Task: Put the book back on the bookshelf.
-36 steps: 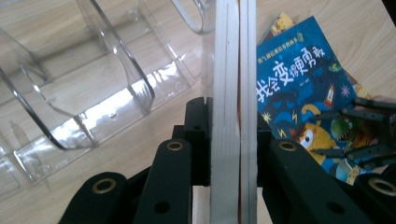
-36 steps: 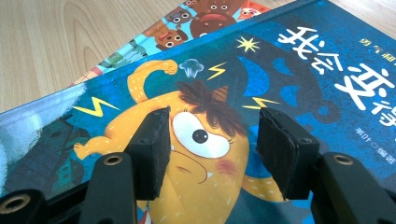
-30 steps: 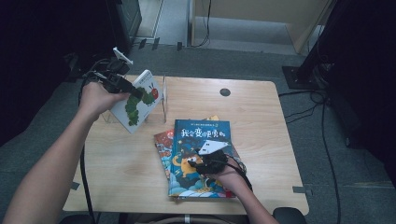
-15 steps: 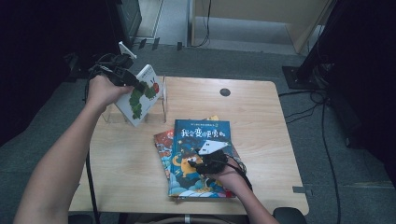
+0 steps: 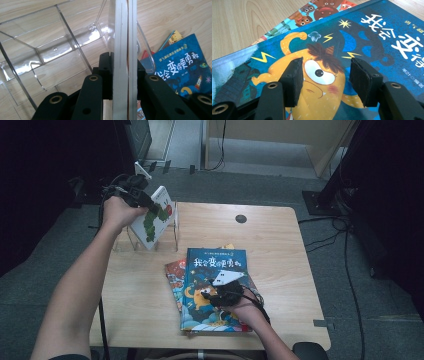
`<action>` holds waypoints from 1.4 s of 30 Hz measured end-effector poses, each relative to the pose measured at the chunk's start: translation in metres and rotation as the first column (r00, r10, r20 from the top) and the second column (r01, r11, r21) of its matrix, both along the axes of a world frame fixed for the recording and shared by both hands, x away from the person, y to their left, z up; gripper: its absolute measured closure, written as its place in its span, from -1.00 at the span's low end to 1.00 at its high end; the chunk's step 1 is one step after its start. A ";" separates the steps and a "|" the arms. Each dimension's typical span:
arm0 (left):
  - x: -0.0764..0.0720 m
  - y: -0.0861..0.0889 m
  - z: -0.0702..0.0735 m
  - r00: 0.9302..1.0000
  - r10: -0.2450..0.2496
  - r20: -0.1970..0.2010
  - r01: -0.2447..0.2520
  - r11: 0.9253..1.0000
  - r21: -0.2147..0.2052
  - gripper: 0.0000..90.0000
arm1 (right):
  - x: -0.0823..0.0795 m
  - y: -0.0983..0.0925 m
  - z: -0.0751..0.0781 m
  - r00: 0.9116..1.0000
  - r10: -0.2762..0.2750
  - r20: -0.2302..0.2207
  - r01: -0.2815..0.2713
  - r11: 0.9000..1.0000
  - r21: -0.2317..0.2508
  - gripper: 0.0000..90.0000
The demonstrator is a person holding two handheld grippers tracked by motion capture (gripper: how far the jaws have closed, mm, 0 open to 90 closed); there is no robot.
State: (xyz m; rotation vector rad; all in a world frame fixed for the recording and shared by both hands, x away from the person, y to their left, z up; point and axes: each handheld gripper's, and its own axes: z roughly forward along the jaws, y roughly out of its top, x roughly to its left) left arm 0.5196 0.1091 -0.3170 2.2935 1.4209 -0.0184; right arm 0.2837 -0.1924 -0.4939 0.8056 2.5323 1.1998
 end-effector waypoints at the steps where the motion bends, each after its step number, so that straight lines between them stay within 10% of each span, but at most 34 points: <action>1: 0.001 0.000 0.000 1.000 0.000 0.002 0.000 1.000 -0.002 0.73 | 0.000 0.000 0.000 1.000 0.000 0.000 0.000 1.000 0.001 -0.01; 42: 0.010 -0.008 -0.017 0.998 0.044 -0.034 -0.043 0.999 0.030 0.72 | 0.000 0.000 0.000 1.000 0.001 0.000 -0.001 1.000 -0.001 -0.01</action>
